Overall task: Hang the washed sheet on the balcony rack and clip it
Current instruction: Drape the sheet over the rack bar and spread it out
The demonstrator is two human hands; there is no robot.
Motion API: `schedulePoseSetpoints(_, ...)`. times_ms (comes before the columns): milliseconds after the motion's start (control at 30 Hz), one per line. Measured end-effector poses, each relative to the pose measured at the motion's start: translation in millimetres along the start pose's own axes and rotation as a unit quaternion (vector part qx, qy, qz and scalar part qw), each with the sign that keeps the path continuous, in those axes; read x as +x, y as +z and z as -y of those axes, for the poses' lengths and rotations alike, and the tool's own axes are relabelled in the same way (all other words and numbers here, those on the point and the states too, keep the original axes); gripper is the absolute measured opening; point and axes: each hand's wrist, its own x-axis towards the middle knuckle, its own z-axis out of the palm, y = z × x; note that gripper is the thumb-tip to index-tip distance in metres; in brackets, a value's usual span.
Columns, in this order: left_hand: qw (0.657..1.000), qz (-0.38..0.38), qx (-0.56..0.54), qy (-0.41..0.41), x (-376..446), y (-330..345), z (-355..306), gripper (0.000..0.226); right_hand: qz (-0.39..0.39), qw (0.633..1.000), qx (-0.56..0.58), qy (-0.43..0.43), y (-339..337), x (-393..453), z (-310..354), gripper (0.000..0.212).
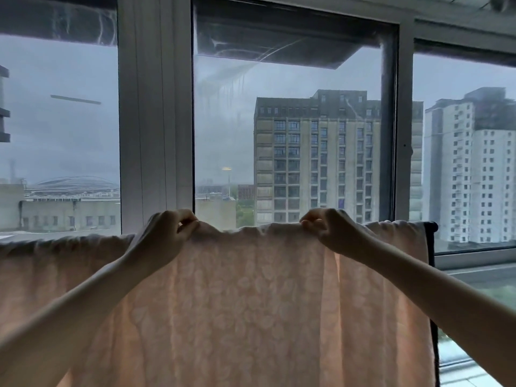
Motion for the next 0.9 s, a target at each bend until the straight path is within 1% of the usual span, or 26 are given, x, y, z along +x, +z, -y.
schedulePoseSetpoints(100, 1.0, -0.007, 0.011, 0.005, -1.6, 4.2, -5.1, 0.008, -0.057, 0.997, -0.005, -0.046, 3.3, -0.5, 5.1, 0.013)
schedulePoseSetpoints(133, 1.0, -0.003, 0.012, 0.01, -1.6, 6.1, -8.4, 0.008, -0.061, 0.996, -0.004, -0.058, 5.1, -0.7, 9.7, 0.013)
schedulePoseSetpoints(233, 1.0, 0.008, 0.017, 0.024, -0.5, 13.7, -19.1, 0.009, -0.035, 0.996, -0.018, -0.083, 19.2, -0.4, 27.6, 0.022)
schedulePoseSetpoints(300, 0.999, 0.008, 0.024, 0.035, -0.8, 17.6, -25.6, 0.009, -0.048, 0.993, -0.039, -0.103, 29.1, 2.8, 35.4, 0.023)
schedulePoseSetpoints(333, 0.999, 0.006, 0.028, 0.039, -1.1, 18.5, -28.2, 0.009, -0.064, 0.992, -0.027, -0.107, 32.1, 5.1, 36.2, 0.021)
schedulePoseSetpoints(433, 0.999, -0.005, 0.029, 0.045, -0.4, 16.9, -33.1, 0.01, -0.091, 0.991, 0.012, -0.1, 32.0, 8.7, 36.4, 0.015)
schedulePoseSetpoints(533, 0.998, -0.008, 0.038, 0.044, 4.6, 13.0, -38.6, 0.01, -0.101, 0.99, -0.02, -0.099, 30.9, 7.6, 37.6, 0.017)
schedulePoseSetpoints(633, 0.998, -0.019, 0.025, 0.046, 11.0, 10.9, -44.6, 0.011, -0.142, 0.988, -0.036, -0.058, 23.2, 14.2, 33.0, 0.018)
schedulePoseSetpoints(700, 0.998, -0.028, 0.013, 0.046, 14.5, 10.0, -48.6, 0.01, -0.155, 0.987, -0.045, -0.026, 15.2, 17.8, 25.1, 0.017)
schedulePoseSetpoints(767, 0.999, -0.002, -0.001, 0.045, 15.2, 9.6, -50.7, 0.009, -0.151, 0.986, -0.065, -0.014, 10.3, 16.6, 15.1, 0.017)
schedulePoseSetpoints(833, 0.998, 0.046, -0.011, 0.039, 11.6, 9.4, -49.0, 0.009, -0.142, 0.986, -0.088, -0.01, 9.5, 12.2, 6.6, 0.018)
schedulePoseSetpoints(900, 0.997, 0.074, -0.002, 0.031, 5.0, 7.6, -42.1, 0.008, -0.133, 0.987, -0.094, -0.009, 9.3, 8.6, 2.4, 0.017)
